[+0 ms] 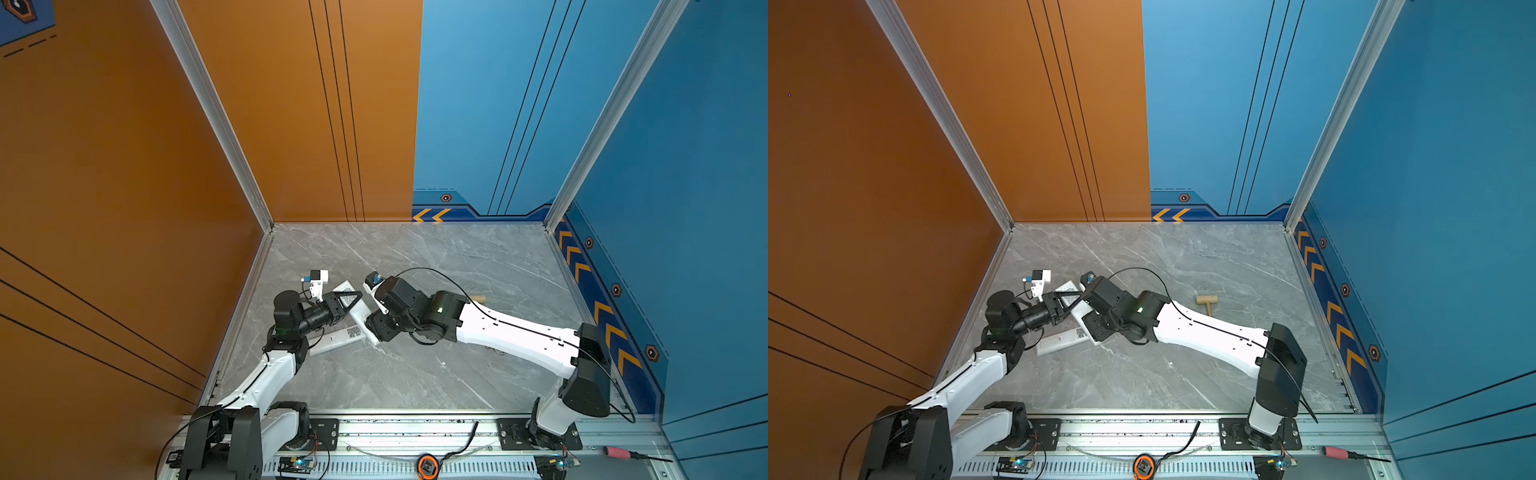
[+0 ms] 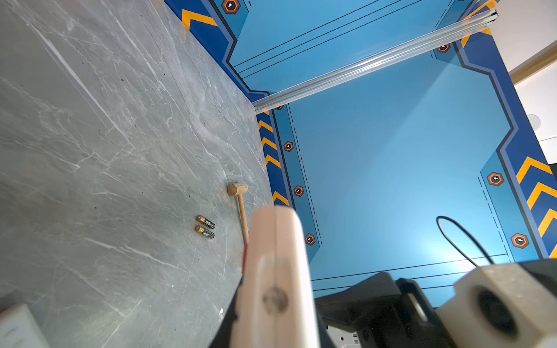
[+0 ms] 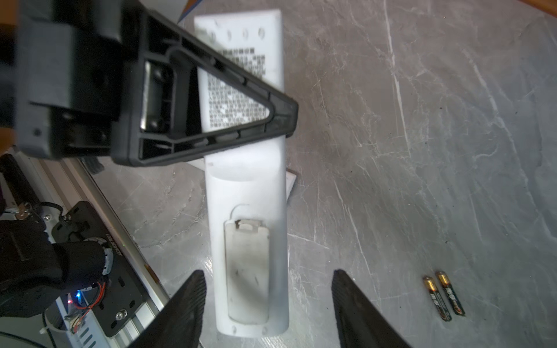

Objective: Load the batteries into the remote control
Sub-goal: 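Lower the cover onto the battery compartment and open the right gripper, then press and slide the cover shut with the right gripper fingertips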

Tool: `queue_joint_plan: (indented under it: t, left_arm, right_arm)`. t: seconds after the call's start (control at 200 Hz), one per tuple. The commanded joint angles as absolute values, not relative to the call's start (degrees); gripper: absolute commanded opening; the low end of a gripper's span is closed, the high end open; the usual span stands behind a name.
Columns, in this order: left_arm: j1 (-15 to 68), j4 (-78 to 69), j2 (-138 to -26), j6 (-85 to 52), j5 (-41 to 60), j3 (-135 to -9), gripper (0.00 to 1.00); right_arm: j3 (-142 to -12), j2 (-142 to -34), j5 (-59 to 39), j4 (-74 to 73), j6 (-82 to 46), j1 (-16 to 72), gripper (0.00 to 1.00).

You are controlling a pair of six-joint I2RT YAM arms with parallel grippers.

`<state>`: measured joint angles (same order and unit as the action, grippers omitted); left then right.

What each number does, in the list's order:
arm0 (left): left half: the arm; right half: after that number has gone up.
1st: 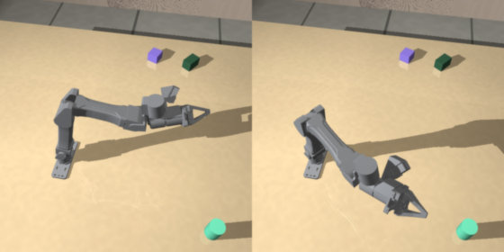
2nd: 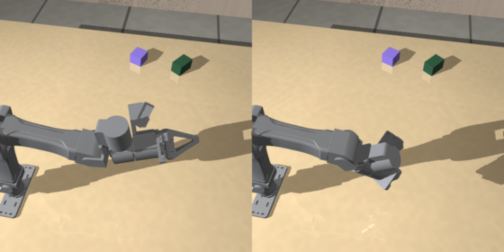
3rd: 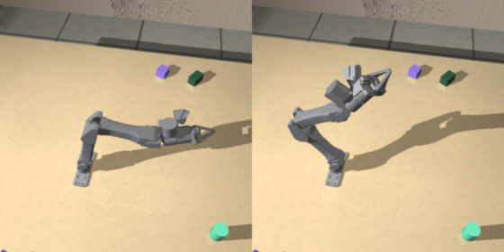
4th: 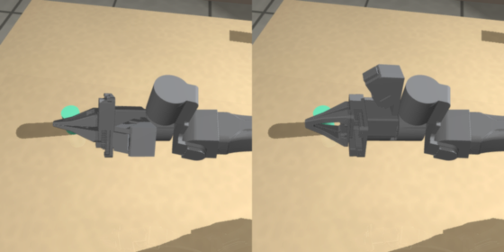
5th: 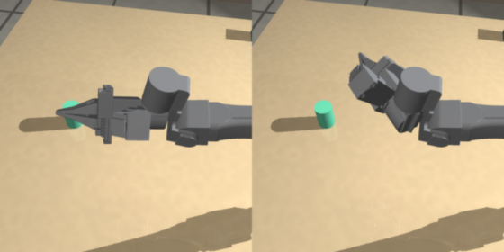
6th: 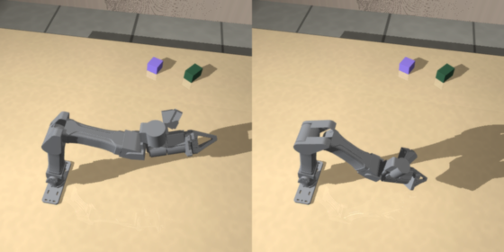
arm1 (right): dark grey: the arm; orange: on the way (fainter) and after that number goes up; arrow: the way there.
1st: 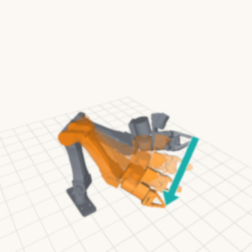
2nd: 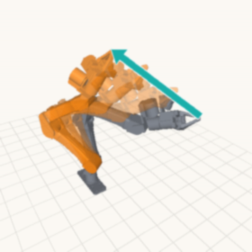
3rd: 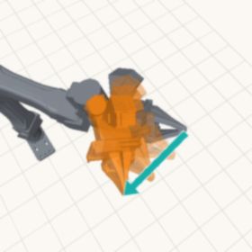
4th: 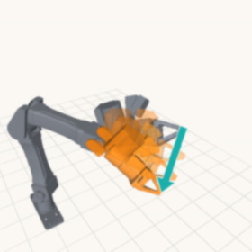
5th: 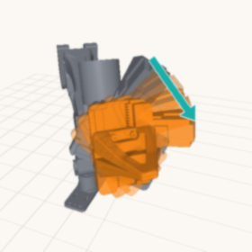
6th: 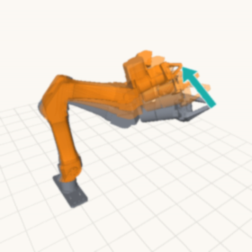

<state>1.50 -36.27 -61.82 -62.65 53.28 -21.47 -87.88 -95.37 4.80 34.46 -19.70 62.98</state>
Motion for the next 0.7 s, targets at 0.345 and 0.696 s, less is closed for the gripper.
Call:
queue_joint_plan:
  t: [0.345,0.696]
  left_arm:
    - [3.2,-38.0,-60.9,-62.8,58.6,-23.8,0.00]
    - [3.8,-38.0,-61.2,-62.7,58.2,-23.4,0.00]
  right_arm:
    - [-93.6,-96.0,-7.9,46.0,-7.9,58.6,0.42]
    - [-94.4,-98.8,-9.6,46.0,-6.8,58.9,0.29]
